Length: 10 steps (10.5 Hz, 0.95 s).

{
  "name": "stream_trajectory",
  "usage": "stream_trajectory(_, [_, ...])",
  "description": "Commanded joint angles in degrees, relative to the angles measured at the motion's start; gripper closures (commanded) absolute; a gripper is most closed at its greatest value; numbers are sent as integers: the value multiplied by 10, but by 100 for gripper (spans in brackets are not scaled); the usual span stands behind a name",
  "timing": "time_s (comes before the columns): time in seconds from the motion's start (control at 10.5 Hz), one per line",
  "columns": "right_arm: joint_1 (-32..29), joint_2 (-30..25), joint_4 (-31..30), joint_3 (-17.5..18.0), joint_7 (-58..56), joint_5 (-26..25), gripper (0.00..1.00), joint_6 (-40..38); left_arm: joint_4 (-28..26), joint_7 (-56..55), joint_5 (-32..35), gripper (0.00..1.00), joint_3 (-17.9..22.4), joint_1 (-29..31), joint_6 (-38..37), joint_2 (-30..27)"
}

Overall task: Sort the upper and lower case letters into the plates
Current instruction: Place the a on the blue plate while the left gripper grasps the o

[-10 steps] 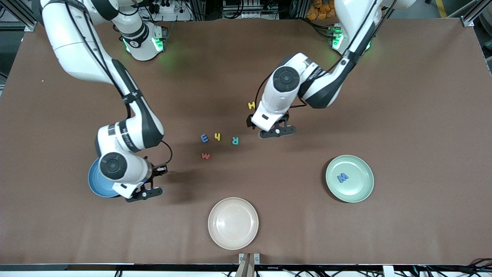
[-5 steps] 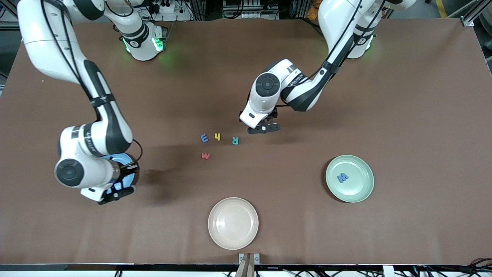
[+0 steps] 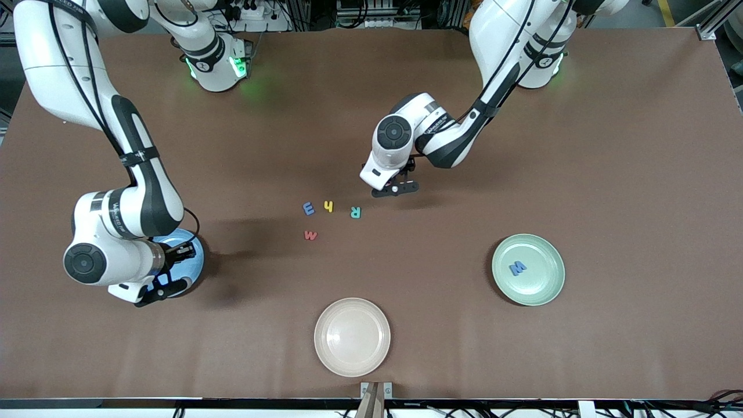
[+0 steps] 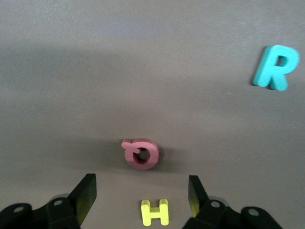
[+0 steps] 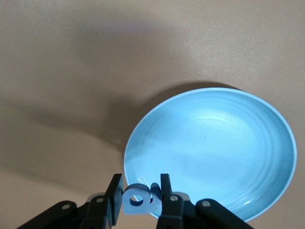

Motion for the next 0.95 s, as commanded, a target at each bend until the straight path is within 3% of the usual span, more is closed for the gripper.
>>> stream_trajectory(0.0, [-14,-7,-10,9,-36,9,100,11,-7,-37,42,21,-3,4,5,2])
stream_trajectory(0.29, [-36,3,-10,9,-117,9,100,42,-5,-44,81,24,-3,6,6,14])
stream_trajectory(0.67, [-39,4,-11,9,-124,11,99,50,0,-49,87,29,-3,4,37,23])
stream_trajectory(0.76, [-39,4,-11,9,-124,11,92,50,0,-49,87,29,-3,4,41,25])
stream_trajectory(0.86, [-39,4,-11,9,-124,11,57,50,0,-49,87,31,-3,3,44,27])
